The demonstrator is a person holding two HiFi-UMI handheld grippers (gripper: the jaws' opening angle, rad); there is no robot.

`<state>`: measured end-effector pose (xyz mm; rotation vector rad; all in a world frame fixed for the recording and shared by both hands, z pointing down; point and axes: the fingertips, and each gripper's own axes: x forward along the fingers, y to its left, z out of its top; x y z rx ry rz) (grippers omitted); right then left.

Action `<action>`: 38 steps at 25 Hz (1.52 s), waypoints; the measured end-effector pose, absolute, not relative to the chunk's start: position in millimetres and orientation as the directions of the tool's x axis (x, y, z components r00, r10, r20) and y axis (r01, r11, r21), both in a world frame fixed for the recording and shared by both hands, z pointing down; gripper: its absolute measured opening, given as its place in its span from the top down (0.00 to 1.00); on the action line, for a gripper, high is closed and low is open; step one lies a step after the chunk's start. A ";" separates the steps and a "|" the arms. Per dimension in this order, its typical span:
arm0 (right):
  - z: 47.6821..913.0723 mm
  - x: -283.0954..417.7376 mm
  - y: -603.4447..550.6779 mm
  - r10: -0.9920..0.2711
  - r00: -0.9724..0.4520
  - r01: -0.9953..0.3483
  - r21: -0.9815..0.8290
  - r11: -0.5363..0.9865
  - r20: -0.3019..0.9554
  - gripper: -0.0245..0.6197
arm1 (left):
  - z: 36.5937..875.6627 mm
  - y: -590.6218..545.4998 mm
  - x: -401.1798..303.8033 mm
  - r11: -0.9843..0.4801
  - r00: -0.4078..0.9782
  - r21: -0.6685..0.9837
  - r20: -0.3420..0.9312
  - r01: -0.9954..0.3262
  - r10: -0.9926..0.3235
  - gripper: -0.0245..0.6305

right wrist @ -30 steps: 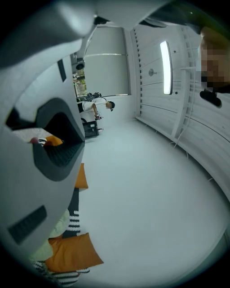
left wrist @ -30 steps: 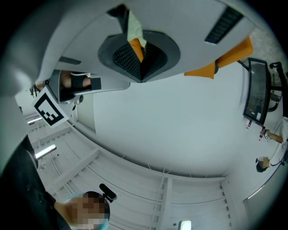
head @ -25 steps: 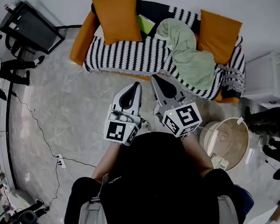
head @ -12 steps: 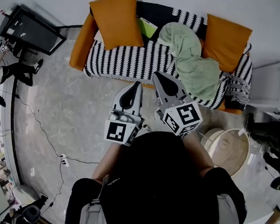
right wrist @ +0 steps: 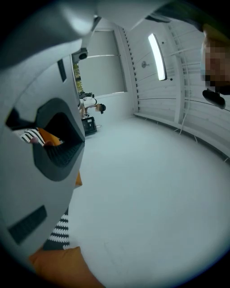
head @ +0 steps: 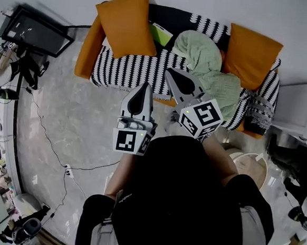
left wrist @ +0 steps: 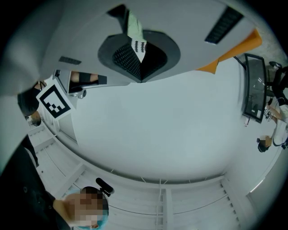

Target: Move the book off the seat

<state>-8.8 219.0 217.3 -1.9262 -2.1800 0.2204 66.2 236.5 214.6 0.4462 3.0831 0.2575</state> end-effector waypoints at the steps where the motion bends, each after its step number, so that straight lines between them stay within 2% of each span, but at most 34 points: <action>1: 216.4 -13.4 219.7 0.992 -0.109 0.959 -0.257 0.123 0.066 0.94 | 215.2 237.2 61.6 0.943 -0.957 0.170 0.014 0.286 0.288 0.95; 9: 204.4 -43.4 218.8 0.990 -0.136 0.962 -0.234 0.142 0.041 0.94 | 209.0 239.4 28.5 0.953 -0.966 0.164 0.009 0.256 0.258 0.95; 16: 205.8 -82.5 208.0 0.971 -0.229 0.947 -0.215 0.237 0.063 0.94 | 207.6 237.0 -12.0 0.978 -0.989 0.149 -0.022 0.144 0.149 0.95; 25: 249.4 -132.5 240.4 0.938 -0.296 0.914 -0.232 0.333 0.179 0.94 | 245.7 280.8 -64.9 0.974 -0.997 0.214 0.035 0.074 0.068 0.95; 38: 304.8 -213.7 354.9 0.908 -0.291 0.893 -0.254 0.371 0.303 0.94 | 286.6 403.7 -158.4 0.965 -0.997 0.260 0.076 0.030 0.011 0.95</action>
